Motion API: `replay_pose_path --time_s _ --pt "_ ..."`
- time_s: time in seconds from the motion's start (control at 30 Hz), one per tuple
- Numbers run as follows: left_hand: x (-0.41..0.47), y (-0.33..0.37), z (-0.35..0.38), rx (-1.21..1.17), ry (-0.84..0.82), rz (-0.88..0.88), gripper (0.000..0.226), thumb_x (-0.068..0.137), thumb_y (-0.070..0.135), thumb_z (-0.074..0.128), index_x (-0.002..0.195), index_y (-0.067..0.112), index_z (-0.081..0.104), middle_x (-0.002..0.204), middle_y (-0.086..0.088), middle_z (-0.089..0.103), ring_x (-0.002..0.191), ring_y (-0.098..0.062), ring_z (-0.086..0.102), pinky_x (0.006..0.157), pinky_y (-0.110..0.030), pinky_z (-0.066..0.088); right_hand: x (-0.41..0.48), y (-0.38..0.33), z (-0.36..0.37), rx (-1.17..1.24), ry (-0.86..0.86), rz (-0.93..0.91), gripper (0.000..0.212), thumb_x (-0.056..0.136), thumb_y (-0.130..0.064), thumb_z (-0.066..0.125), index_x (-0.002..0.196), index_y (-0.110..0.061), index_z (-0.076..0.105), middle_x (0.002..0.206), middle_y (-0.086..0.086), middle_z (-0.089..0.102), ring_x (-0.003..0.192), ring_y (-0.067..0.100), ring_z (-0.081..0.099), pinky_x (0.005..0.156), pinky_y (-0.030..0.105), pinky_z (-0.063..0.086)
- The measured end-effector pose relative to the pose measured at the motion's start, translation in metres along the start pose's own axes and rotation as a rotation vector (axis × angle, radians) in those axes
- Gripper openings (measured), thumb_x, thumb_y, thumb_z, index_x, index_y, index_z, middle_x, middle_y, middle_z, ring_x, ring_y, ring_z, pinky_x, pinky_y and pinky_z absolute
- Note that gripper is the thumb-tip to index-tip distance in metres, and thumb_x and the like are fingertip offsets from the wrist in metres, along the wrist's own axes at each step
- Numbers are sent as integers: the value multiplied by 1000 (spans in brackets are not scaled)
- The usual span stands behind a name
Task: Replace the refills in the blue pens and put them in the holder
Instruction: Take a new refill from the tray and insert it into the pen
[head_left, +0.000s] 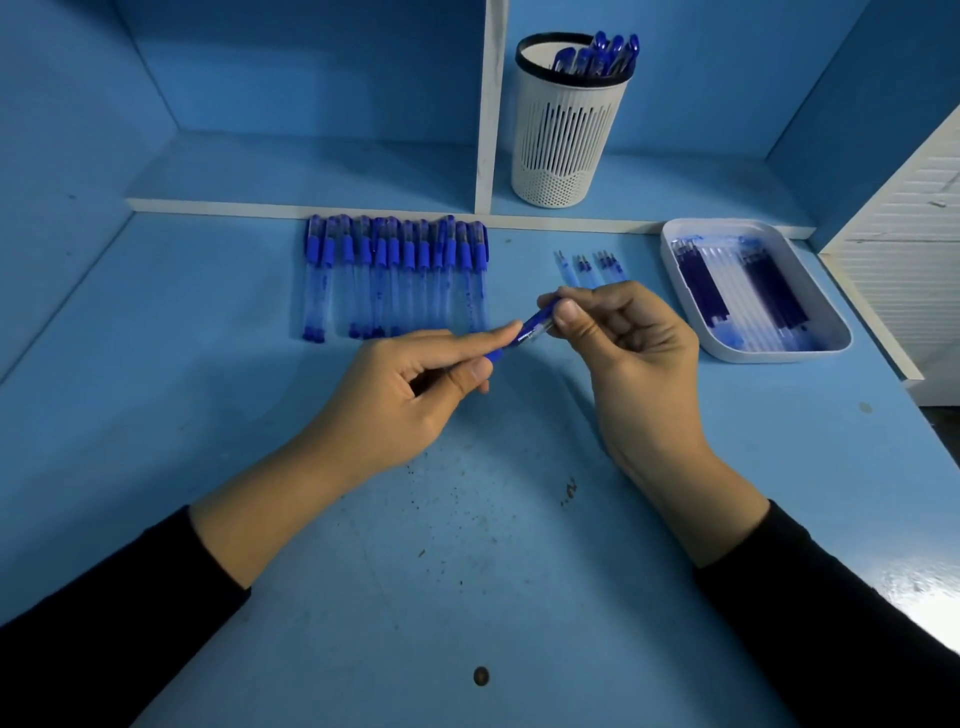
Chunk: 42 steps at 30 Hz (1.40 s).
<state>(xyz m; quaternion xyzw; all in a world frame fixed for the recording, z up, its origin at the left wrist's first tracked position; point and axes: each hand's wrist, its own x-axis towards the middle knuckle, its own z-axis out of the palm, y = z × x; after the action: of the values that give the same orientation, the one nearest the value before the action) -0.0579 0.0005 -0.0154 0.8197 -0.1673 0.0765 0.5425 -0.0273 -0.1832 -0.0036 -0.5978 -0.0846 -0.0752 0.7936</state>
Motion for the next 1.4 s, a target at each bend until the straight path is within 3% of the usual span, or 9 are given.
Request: replay_pose_path --time_s 0.1,0.17,0.27,0.37,0.5,0.9,1.1,1.2,1.4 --pt "1 2 -1 -31 55 -39 36 92 26 61 122 46 63 88 7 73 67 -38 52 63 -38 48 2 -5 2 -4 9 -31 5 82 -5 69 85 -6 65 84 3 73 79 15 66 79 27 53" --pt "1 5 -1 -38 77 -48 32 92 26 63 120 41 65 92 11 74 67 -42 52 62 -40 49 4 -8 0 -28 6 -50 7 82 -10 70 88 -11 67 83 3 72 77 16 64 78 28 53" --pt "1 8 -3 -81 120 -71 29 92 23 65 118 35 67 95 12 75 62 -31 53 60 -37 50 8 -13 -8 -82 24 -38 8 84 -8 69 92 -11 69 78 1 70 73 13 62 75 25 52" --pt "4 11 -5 -137 159 -108 30 93 12 66 117 29 68 97 11 76 63 -9 60 58 -19 49 9 -15 -16 -230 39 -2 7 87 -9 69 90 -15 71 74 -1 69 71 13 63 72 22 51" --pt "5 12 -11 -105 192 -107 27 88 15 70 111 28 70 97 14 75 69 -13 69 66 -23 55 5 -6 -16 -439 -26 130 9 88 -9 68 92 -17 73 80 4 70 72 10 60 68 20 48" --pt "7 6 -13 -8 247 -113 19 82 12 77 98 22 75 94 15 75 86 -5 71 85 -17 54 -3 5 -5 -918 -210 -63 12 84 -15 74 96 -16 76 78 -16 60 79 4 58 70 4 41" --pt "7 5 -14 91 222 -56 20 84 11 75 101 23 74 99 18 72 89 2 69 87 -15 52 -4 -5 -6 -653 -176 91 14 87 -20 71 99 -14 75 66 -18 64 61 -2 58 60 5 39" --pt "6 2 -11 147 177 18 15 84 8 75 97 15 74 100 20 70 89 4 68 84 -15 52 -4 -13 -1 -419 -213 143 16 87 -25 70 97 -12 74 72 -4 71 63 1 62 64 14 48" --pt "5 -1 -8 124 118 82 11 85 10 74 95 14 75 87 24 69 77 3 64 71 -9 46 -5 -8 -1 -473 -264 -35 4 85 -8 71 83 -11 70 72 -2 68 65 8 60 66 18 46"
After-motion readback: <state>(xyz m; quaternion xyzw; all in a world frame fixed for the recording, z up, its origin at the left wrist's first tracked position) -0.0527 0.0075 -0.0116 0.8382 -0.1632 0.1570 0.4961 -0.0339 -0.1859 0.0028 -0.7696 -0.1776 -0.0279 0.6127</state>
